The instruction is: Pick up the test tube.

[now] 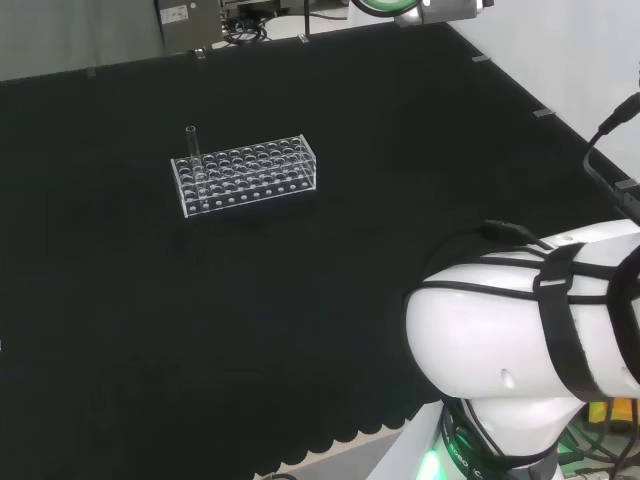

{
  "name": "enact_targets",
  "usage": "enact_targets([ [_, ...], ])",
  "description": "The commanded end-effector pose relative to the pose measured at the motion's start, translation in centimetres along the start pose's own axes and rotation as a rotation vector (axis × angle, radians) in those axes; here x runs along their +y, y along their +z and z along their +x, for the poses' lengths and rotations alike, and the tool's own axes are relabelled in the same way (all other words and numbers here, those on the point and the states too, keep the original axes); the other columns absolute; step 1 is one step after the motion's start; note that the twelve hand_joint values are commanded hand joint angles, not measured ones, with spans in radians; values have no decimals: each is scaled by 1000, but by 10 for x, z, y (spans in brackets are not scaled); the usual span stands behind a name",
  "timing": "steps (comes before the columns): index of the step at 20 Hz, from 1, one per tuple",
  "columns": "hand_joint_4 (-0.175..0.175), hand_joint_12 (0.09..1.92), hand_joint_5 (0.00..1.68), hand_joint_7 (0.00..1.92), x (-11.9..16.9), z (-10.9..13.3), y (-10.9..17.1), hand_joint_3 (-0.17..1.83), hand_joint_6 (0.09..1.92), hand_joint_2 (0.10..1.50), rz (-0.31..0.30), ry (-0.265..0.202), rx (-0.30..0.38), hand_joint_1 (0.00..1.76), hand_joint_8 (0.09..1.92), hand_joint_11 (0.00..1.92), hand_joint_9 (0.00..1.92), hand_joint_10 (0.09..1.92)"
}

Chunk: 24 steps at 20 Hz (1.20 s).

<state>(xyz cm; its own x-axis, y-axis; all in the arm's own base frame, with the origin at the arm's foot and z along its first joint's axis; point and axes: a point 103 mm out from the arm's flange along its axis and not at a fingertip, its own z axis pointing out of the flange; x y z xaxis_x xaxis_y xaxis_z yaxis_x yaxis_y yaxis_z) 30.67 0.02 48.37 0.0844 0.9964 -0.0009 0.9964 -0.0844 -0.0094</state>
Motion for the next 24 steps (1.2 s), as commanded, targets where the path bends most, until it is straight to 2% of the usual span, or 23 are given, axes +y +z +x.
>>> enact_targets([
  [1,-45,1339,76,105,3,0,2,540,145,727,-6,-5,-5,618,541,77,128,630],
  [3,-47,1319,23,23,9,2,4,442,87,791,-4,-17,5,534,477,17,29,595],
  [6,-53,1354,26,1,22,6,8,378,87,825,-9,-45,34,522,515,1,2,653],
  [11,-72,1528,115,17,56,17,18,327,87,826,-43,-101,85,612,786,0,13,914],
  [14,-88,1545,259,204,79,25,26,354,87,787,-60,-111,116,728,886,95,176,960],
  [18,-103,1486,428,446,108,38,39,450,109,719,-40,-136,100,823,884,251,394,903],
  [24,-110,1453,481,560,147,60,64,536,164,667,26,-197,66,921,871,344,528,860],
])
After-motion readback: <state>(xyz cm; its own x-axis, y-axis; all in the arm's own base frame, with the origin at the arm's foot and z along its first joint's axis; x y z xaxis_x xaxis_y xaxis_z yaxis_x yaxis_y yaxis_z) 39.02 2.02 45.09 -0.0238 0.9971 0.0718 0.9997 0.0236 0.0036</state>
